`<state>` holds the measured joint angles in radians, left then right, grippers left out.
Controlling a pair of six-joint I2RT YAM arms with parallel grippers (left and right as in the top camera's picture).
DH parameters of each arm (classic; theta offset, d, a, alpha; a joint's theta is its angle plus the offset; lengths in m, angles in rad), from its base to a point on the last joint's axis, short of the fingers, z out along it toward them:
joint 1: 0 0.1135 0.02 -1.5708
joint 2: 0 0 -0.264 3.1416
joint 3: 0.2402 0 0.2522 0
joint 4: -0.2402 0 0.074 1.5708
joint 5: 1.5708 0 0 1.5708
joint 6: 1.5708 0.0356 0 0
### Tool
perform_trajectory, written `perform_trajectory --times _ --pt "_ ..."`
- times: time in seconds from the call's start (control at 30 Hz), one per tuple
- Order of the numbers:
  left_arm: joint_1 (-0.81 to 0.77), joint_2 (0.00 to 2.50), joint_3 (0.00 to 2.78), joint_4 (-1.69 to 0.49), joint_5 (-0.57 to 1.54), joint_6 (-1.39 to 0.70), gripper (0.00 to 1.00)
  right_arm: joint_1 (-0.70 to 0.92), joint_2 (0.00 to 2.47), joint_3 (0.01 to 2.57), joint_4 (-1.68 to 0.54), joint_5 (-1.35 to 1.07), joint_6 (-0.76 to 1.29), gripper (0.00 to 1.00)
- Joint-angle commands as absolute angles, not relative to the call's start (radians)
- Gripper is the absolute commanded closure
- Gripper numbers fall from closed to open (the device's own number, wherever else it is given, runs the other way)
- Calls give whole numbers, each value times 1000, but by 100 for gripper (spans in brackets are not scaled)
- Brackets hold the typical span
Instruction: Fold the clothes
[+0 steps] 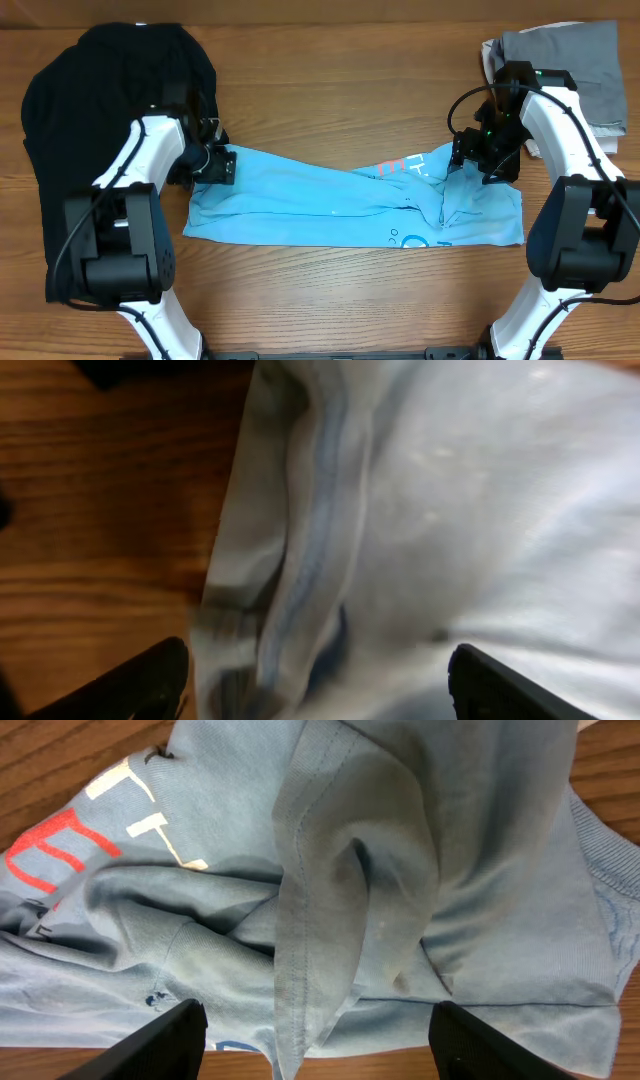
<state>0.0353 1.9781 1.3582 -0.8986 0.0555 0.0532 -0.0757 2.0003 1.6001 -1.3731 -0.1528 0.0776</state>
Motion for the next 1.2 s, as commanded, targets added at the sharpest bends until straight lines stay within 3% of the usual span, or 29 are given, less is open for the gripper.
perform_trajectory --times 0.0,0.13,0.23,0.4,0.6,0.93,1.17 --pt "41 1991 1304 -862 36 70 14 -72 1993 1597 -1374 -159 73 25" --pt "41 1991 1248 -828 44 46 15 -72 1993 1597 -1372 -159 73 25" --pt "41 1991 1203 -801 106 40 24 -72 1993 1597 -1365 -159 73 24" --pt "30 1991 1144 -781 155 -4 96 -72 1993 1597 -1361 -159 74 25" --pt "49 1968 1172 -810 150 -76 96 -72 1993 1597 -1369 -187 79 26" --pt "158 1858 1423 -1071 39 -38 96 -72 1993 1597 -1354 -253 78 26" --pt "125 1858 1477 -1096 47 -30 96 -72 1993 1597 -1347 -253 78 26"
